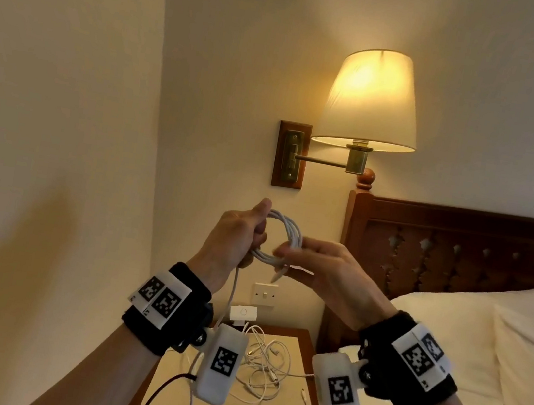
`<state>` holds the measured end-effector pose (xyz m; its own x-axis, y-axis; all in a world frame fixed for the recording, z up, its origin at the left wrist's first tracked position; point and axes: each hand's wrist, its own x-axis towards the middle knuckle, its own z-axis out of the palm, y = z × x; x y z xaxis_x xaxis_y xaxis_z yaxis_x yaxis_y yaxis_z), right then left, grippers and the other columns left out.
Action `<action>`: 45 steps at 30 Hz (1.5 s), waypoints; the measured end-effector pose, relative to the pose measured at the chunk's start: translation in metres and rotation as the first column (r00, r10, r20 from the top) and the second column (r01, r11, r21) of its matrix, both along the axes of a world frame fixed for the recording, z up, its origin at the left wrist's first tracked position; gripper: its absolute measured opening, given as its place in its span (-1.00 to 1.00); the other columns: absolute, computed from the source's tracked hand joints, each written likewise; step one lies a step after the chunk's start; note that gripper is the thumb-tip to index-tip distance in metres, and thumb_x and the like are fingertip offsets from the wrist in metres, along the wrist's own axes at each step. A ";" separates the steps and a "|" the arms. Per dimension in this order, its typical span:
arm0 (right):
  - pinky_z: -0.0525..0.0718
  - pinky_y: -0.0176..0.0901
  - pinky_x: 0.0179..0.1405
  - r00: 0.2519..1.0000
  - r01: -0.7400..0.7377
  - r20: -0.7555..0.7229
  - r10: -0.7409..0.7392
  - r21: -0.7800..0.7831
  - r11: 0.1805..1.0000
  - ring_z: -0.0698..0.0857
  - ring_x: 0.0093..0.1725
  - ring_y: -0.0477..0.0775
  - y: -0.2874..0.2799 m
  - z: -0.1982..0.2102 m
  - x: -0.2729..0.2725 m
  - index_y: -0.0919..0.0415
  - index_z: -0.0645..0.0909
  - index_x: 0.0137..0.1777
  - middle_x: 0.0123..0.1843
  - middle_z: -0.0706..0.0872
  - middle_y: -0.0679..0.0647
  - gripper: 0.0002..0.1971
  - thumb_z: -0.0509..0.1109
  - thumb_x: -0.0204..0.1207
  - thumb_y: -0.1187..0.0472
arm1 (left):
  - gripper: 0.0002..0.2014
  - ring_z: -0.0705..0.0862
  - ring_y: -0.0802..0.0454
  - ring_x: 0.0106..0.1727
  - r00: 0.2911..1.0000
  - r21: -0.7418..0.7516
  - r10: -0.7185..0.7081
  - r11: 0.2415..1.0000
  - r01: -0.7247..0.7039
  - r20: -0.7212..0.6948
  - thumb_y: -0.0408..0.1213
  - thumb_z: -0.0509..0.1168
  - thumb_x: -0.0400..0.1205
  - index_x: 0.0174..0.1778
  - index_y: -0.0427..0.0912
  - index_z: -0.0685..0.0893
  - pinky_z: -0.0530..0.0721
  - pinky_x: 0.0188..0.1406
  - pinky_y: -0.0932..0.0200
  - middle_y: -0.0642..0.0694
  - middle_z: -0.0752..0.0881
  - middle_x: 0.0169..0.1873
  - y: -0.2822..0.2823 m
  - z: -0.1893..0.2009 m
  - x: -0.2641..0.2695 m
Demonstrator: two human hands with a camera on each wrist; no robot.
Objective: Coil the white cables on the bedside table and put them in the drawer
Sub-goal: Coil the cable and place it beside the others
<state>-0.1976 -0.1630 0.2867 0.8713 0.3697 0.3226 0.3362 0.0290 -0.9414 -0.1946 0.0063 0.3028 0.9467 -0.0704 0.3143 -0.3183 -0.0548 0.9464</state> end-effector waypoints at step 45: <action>0.49 -0.17 -0.16 0.972 -0.059 -0.170 0.159 0.481 0.875 0.62 -0.30 -0.06 0.009 -0.003 -0.006 0.26 0.74 -0.03 -0.20 0.68 0.11 -0.74 0.26 0.57 0.14 | -0.61 0.57 0.30 -0.51 0.935 0.162 -0.085 0.986 0.030 0.343 -0.08 0.18 0.70 -0.12 -0.34 0.74 0.44 -0.47 0.56 -0.08 0.76 -0.30 0.016 -0.017 0.008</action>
